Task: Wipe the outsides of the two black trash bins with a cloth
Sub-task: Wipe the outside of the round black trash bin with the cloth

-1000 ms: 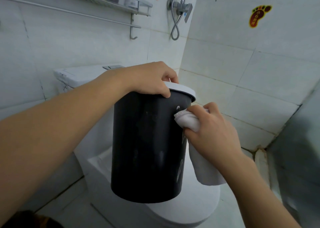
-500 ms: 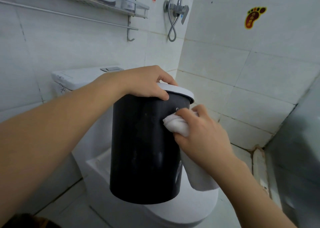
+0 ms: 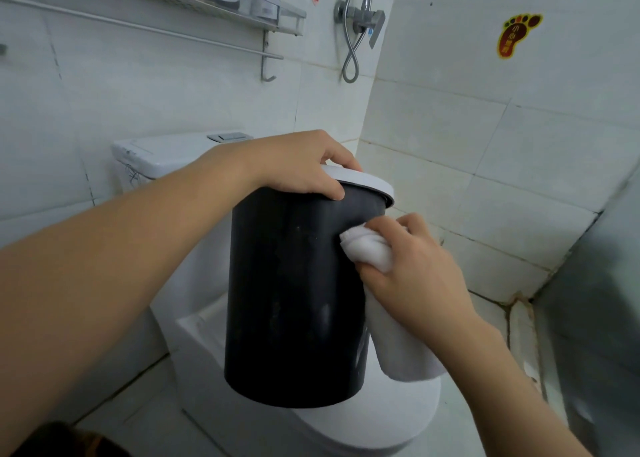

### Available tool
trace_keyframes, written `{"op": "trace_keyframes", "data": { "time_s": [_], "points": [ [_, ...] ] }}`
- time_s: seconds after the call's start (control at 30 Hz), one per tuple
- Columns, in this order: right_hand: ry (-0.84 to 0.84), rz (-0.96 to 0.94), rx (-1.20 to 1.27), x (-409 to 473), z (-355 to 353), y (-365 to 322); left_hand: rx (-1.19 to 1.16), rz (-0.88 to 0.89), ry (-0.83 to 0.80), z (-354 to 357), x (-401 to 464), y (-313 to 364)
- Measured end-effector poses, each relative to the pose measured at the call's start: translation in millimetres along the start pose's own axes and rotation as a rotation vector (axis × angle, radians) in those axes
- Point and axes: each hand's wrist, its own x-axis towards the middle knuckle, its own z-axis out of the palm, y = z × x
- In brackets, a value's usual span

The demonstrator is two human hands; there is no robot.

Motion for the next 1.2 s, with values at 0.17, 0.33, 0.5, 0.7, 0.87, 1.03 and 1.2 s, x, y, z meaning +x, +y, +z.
{"op": "trace_keyframes", "data": {
  "time_s": [0.17,0.33,0.5,0.7,0.87,1.03,1.2],
  "points": [
    [0.012,0.013,0.009,8,-4,2,-0.014,0.011,-0.008,0,2,0],
    [0.079,0.062,0.04,29,-8,1,-0.013,0.033,-0.011,2,2,2],
    [0.026,0.002,-0.036,7,-4,-7,0.009,0.028,0.002,3,2,3],
    [0.083,0.046,-0.085,22,-13,-14,0.003,0.057,-0.013,8,4,14],
    [0.108,0.031,-0.154,9,-10,-20,-0.007,0.043,-0.035,10,2,19],
    [0.042,-0.061,-0.182,-32,8,-25,0.04,-0.004,-0.015,9,3,19],
    [0.111,-0.019,-0.181,-24,7,-22,0.045,-0.013,-0.011,11,2,23]
  ]
}}
